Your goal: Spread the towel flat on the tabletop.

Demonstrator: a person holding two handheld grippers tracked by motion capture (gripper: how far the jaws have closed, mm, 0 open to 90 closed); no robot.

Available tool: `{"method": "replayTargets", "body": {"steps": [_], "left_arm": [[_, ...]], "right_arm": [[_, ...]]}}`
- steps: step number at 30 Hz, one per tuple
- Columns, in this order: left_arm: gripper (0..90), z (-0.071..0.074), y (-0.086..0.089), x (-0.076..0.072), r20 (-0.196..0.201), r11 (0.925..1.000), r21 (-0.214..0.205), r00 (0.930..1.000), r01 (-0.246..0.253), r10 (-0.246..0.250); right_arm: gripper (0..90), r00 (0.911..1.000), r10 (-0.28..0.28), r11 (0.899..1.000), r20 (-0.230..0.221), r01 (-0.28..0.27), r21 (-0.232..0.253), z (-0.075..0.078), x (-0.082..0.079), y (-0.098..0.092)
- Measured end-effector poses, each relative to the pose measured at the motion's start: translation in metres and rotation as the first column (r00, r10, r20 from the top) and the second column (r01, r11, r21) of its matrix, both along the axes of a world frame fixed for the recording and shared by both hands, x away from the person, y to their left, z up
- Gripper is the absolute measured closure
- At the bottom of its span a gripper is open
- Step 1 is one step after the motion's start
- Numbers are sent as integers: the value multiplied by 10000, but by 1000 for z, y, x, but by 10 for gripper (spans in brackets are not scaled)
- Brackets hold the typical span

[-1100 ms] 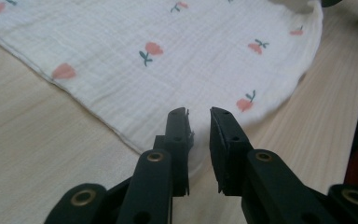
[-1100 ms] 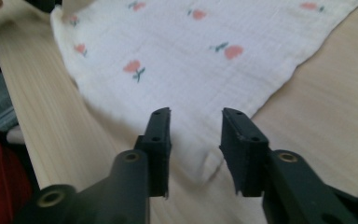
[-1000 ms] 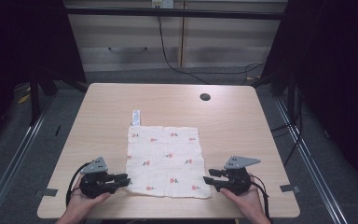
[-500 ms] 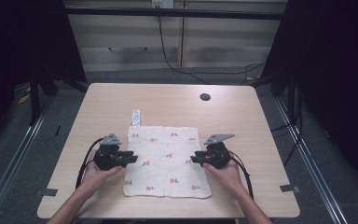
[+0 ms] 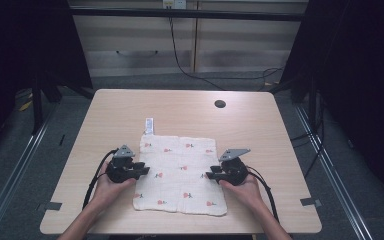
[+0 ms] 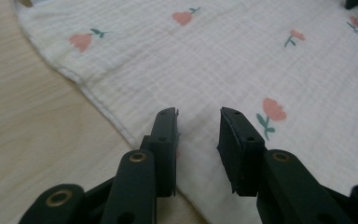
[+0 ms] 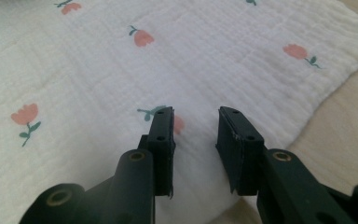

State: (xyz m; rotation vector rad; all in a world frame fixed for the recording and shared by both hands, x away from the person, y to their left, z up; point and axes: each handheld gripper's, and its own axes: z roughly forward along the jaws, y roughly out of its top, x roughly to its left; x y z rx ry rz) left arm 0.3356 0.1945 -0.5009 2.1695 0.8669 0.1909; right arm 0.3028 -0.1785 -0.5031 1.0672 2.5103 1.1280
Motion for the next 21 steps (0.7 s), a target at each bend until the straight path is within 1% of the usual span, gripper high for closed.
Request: {"method": "replayTargets", "body": {"steps": [2, 3, 4, 5, 6, 7, 8, 9, 11, 12, 13, 14, 15, 16, 19, 20, 21], "left_arm": [[673, -1, -2, -2, 31, 9999, -32, 9999, 98, -98], [672, 0, -3, -2, 49, 9997, 42, 9997, 231, -231], [673, -1, -3, -2, 37, 9997, -23, 9997, 229, -229], [673, 0, -3, -3, 21, 9994, 28, 9994, 352, -352], [672, -1, -4, -4, -10, 9995, -93, 9995, 308, -309], [672, -1, -4, -4, 29, 9995, -102, 9996, 295, -294], [672, -2, -4, -5, 41, 9993, -136, 9994, 358, -357], [672, -2, -4, -7, -9, 9990, -190, 9992, 399, -399], [672, -2, -6, -11, 26, 9986, -149, 9987, 510, -510], [672, -2, -7, -13, 50, 9983, -190, 9984, 559, -558], [671, -2, -8, -15, -33, 9980, -281, 9984, 560, -561], [672, -2, -9, -18, -77, 9970, -345, 9975, 693, -696], [672, -2, -10, -20, -62, 9970, -252, 9973, 729, -730], [672, -1, -12, -23, 36, 9967, -131, 9968, 798, -798], [672, -1, -14, -28, 69, 9958, -60, 9958, 916, -916], [673, 0, -13, -29, 33, 9959, -49, 9960, 899, -898], [673, 0, -13, -30, -43, 9962, -124, 9963, 858, -858]], "right_arm": [[668, 10000, -44, 10000, 60, 44, 20, 0, -2, -1], [668, 9999, -92, 10000, 87, 92, 24, -1, -4, -2], [669, 9999, -112, 9999, 98, 111, 52, -1, -5, -3], [669, 9999, -155, 9999, 58, 154, 36, -1, -7, -4], [669, 9998, -196, 9998, 57, 196, 81, -1, -8, -4], [670, 9998, -216, 9998, 42, 216, 48, 0, -10, -5], [670, 9998, -189, 9998, 56, 189, -86, 1, -12, -5], [670, 9998, -209, 9997, -7, 209, -107, 1, -14, -5], [671, 9996, -248, 9995, -102, 246, -207, 3, -19, -6], [671, 9996, -259, 9994, -138, 256, -213, 3, -21, -7], [672, 9995, -291, 9993, -134, 288, -221, 3, -23, -8], [672, 9995, -260, 9995, -172, 257, -163, 3, -25, -9], [674, 9994, -254, 9995, -237, 250, -173, 3, -27, -10], [678, 9993, -281, 9993, -255, 275, -235, 4, -29, -10], [685, 9992, -302, 9995, -280, 299, -133, 4, -32, -14], [685, 9986, -358, 9994, -396, 357, -25, 4, -32, -16], [685, 9981, -399, 9992, -479, 399, -9, 4, -32, -16]]}}
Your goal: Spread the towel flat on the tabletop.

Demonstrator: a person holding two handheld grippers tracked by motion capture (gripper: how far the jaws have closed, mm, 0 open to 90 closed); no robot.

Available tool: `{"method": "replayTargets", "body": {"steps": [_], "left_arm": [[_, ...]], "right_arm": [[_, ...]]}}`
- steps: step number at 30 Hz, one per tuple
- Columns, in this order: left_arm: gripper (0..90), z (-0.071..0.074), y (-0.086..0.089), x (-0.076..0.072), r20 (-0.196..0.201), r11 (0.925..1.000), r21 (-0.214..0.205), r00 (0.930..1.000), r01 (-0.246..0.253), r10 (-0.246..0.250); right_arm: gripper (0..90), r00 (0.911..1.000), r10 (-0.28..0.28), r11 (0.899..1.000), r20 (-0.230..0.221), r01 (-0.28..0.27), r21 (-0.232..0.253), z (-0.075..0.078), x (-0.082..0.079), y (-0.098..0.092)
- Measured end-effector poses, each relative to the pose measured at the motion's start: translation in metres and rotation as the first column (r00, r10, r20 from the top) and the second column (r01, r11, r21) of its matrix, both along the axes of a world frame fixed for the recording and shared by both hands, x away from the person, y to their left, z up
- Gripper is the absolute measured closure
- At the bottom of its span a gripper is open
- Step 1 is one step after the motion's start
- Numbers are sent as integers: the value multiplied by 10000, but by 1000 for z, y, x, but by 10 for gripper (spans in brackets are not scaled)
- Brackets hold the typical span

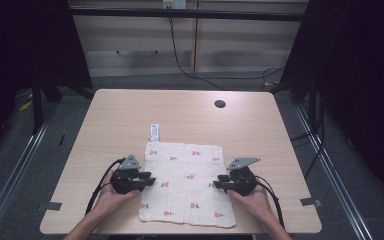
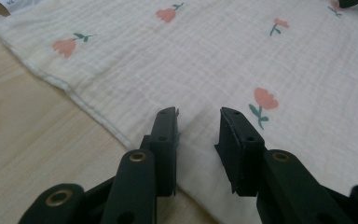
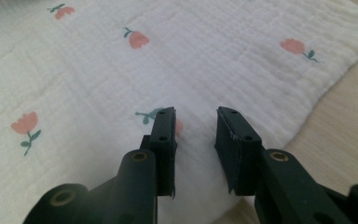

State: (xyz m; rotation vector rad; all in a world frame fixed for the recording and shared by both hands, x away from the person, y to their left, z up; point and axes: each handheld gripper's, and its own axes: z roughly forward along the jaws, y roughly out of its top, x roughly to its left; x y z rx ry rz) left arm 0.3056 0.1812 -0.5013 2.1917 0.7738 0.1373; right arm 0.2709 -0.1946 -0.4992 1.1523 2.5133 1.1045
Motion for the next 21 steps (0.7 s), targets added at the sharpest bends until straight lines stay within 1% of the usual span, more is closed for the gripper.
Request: {"method": "replayTargets", "body": {"steps": [2, 3, 6, 7, 8, 9, 10, 11, 12, 13, 14, 15, 16, 17, 18, 21], "left_arm": [[672, 1, 1, -3, -23, 9998, 96, 9999, 145, -144], [670, 1, 0, -5, -28, 9998, 100, 9999, 146, -145], [633, 4, -4, -9, -37, 9990, 387, 9998, 218, -217], [632, 4, -5, -9, -97, 9994, 286, 9998, 194, -192], [631, 4, -5, -8, -150, 9997, 91, 9996, 220, -219], [632, 5, -4, -7, -13, 9998, 21, 9998, 210, -210], [632, 6, -4, -5, 118, 9999, -32, 9998, 158, -158], [626, 7, -2, -2, 99, 9997, -246, 9999, 55, -53], [617, 8, -1, 2, -17, 9991, -421, 10000, -35, 34], [617, 7, -1, 6, -58, 9990, -422, 9999, -158, 156], [616, 6, 0, 9, -58, 9989, -384, 9997, -258, 256], [617, 4, -1, 12, -179, 9986, -416, 9993, -321, 313], [617, 2, -1, 14, -216, 9989, -376, 9993, -298, 290], [618, 0, -2, 15, -213, 9995, -199, 9995, -248, 243], [622, -1, -3, 15, -108, 9996, -194, 9997, -205, 203], [624, -1, -3, 16, -94, 9997, -192, 9999, -130, 128]], "right_arm": [[685, 9999, -17, 10000, -125, 16, -48, 1, 0, 1], [685, 9999, 4, 9999, -131, -6, -155, 2, 0, 2], [686, 9989, 6, 10000, -467, -11, -98, 4, 0, 3], [685, 9991, 44, 9999, -426, -50, -124, 4, -1, 3], [682, 9990, 52, 9998, -453, -62, -209, 4, -1, 3], [652, 9988, 8, 9998, -487, -17, -198, 5, 1, 3], [637, 9990, -84, 9999, -448, 81, -62, 6, 4, 2], [629, 9990, -139, 9999, -431, 143, 79, 7, 6, 0], [629, 9989, -197, 9991, -421, 212, 354, 9, 11, -2], [627, 9989, -332, 9985, -323, 345, 414, 12, 17, -3], [624, 9987, -492, 9983, -89, 495, 320, 14, 24, -4], [622, 9982, -595, 9979, 3, 594, 276, 16, 31, -5], [622, 9978, -652, 9975, 154, 648, 275, 16, 38, -7], [621, 9967, -799, 9966, 161, 796, 207, 16, 43, -8], [621, 9957, -887, 9960, 253, 883, 165, 14, 53, -10], [621, 9933, -1121, 9936, 272, 1117, 152, 12, 72, -14]]}}
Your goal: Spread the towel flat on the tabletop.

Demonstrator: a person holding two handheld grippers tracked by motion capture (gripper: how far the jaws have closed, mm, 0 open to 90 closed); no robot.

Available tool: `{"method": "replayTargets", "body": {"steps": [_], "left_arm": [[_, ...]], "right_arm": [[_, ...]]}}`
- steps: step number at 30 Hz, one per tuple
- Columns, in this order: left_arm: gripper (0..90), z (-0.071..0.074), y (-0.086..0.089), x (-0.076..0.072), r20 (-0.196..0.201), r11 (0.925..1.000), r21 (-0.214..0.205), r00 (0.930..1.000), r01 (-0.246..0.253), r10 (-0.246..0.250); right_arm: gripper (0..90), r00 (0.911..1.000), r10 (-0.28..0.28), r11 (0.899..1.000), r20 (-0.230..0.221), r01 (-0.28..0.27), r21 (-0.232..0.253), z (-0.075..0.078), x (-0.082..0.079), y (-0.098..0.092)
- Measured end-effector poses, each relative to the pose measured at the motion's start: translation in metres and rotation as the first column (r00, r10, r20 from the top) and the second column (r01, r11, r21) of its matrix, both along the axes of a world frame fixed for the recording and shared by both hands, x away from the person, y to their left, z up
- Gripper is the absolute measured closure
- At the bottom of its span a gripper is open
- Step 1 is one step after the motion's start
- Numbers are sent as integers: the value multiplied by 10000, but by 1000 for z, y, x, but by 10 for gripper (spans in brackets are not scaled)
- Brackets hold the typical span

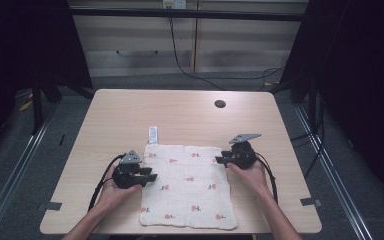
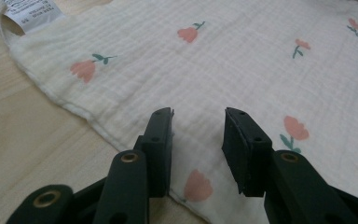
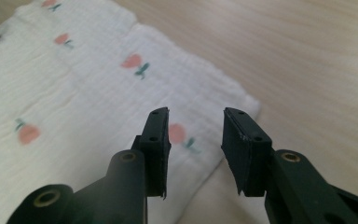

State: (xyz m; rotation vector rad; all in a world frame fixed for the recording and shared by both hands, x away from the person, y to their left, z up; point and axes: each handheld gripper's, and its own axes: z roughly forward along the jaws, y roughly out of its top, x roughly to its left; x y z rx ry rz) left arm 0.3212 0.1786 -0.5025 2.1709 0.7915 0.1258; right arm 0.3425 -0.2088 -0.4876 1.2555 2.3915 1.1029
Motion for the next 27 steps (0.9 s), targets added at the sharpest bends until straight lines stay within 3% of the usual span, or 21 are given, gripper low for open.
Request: {"method": "replayTargets", "body": {"steps": [8, 11, 17, 22, 24, 27], "left_arm": [[629, -1, 1, -2, 199, 10000, -19, 9998, 79, -79], [637, -2, 1, -2, 220, 10000, -3, 9997, 78, -78], [638, -3, 3, 0, 115, 9996, -235, 9999, 126, -123], [647, -4, 7, 3, -142, 9986, -531, 9999, 82, -90], [635, -5, 9, 4, -368, 9971, -746, 9992, 123, -150], [632, -4, 10, 5, -440, 9973, -727, 9989, 111, -143]], "right_arm": [[619, 9989, -425, 9991, 193, 424, 50, -6, 31, 0], [614, 9987, -510, 9984, 77, 512, -245, -12, 37, 2], [634, 9979, -648, 9977, -29, 647, -179, -17, 40, 2], [747, 9988, -493, 9986, 39, 494, -165, -18, 39, 4], [781, 9977, -672, 9977, -7, 672, -23, -18, 39, 3], [825, 9971, -756, 9970, -53, 757, 158, -19, 39, 2]]}}
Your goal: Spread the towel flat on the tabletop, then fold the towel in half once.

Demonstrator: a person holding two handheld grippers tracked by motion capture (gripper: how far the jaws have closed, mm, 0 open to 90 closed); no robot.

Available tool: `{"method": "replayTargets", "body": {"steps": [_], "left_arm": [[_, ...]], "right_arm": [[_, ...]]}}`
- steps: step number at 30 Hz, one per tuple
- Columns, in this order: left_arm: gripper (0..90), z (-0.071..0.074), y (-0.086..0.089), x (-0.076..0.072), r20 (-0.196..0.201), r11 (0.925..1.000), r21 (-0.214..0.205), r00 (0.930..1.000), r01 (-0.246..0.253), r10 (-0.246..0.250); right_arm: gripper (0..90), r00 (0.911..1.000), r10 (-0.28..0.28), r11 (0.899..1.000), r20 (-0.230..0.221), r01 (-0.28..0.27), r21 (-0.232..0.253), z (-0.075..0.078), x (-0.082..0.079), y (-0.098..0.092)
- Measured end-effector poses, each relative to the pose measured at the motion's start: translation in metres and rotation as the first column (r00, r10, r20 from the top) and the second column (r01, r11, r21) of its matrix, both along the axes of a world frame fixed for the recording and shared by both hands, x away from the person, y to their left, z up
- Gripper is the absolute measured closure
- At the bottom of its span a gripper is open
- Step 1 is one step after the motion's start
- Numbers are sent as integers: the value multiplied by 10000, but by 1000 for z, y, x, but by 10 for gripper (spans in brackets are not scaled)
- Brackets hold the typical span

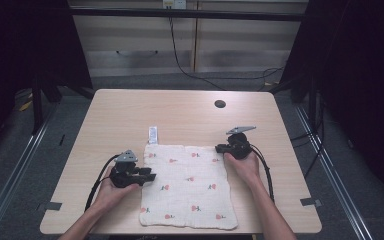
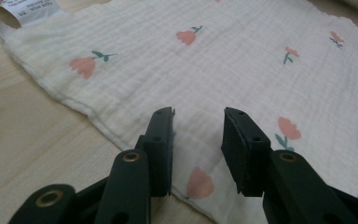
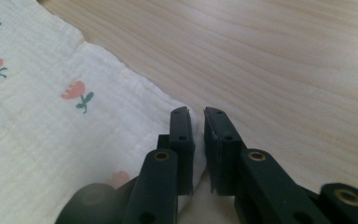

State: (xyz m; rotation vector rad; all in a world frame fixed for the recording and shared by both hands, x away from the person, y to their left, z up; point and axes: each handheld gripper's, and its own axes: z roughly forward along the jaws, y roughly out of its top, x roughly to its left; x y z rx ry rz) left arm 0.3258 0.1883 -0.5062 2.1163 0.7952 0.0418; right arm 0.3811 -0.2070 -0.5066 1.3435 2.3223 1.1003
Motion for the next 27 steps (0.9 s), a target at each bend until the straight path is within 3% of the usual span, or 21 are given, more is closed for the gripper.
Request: {"method": "replayTargets", "body": {"steps": [3, 6, 8, 9, 10, 12, 13, 14, 15, 16, 17, 19, 20, 21, 23, 27], "left_arm": [[596, 1, -1, 2, 65, 9999, 82, 10000, 70, -70], [565, 7, 1, 7, 92, 9998, -44, 9998, -170, 170], [553, 15, 6, 13, 343, 9977, -347, 9976, -588, 599], [550, 18, 8, 17, 215, 9968, -440, 9975, -668, 678], [534, 21, 9, 20, 199, 9961, -349, 9964, -814, 821], [530, 25, 13, 27, 404, 9915, -648, 9925, -1130, 1157], [529, 27, 15, 33, 398, 9918, -579, 9924, -1142, 1166], [535, 26, 15, 37, 693, 9893, -502, 9877, -1367, 1400], [539, 25, 16, 40, 594, 9864, -675, 9863, -1498, 1539], [537, 23, 18, 45, 329, 9869, -599, 9878, -1501, 1522], [530, 22, 18, 49, 312, 9880, -292, 9878, -1516, 1525], [528, 21, 20, 54, 527, 9847, -246, 9834, -1727, 1737], [532, 20, 22, 57, 491, 9809, -387, 9801, -1908, 1926], [536, 19, 21, 60, 475, 9784, -259, 9774, -2051, 2061], [538, 17, 20, 65, 441, 9804, 76, 9796, -1967, 1962], [539, 13, 16, 75, 532, 9745, 338, 9741, -2216, 2197]], "right_arm": [[851, 10000, -6, 9999, 72, 5, 140, 3, -2, -1], [862, 10000, -22, 9984, 66, 18, 558, 4, -3, -2], [865, 10000, 13, 9988, 22, -15, 486, 4, -3, -2], [866, 10000, 22, 9988, -11, -21, 488, 3, -3, -2], [867, 10000, 46, 9987, -7, -46, 509, 3, -3, -2], [868, 10000, 37, 9985, -11, -36, 553, 3, -2, -2], [868, 10000, 72, 9982, 10, -72, 588, 3, -2, -2], [869, 10000, 73, 9978, -1, -73, 659, 3, -1, -2], [870, 10000, 80, 9976, 9, -81, 692, 4, -2, -2], [871, 9999, 112, 9976, 21, -113, 687, 5, -2, -2], [871, 9999, 103, 9975, 39, -105, 703, 5, -2, -2], [872, 9999, 108, 9969, 68, -113, 782, 6, -2, -4], [872, 9999, 114, 9968, 74, -120, 790, 6, -2, -4], [872, 9999, 122, 9963, 57, -127, 845, 6, -2, -5], [873, 9998, 167, 9963, 105, -176, 843, 8, -2, -4], [874, 9995, 246, 9959, 192, -262, 871, 11, -4, -2]]}}
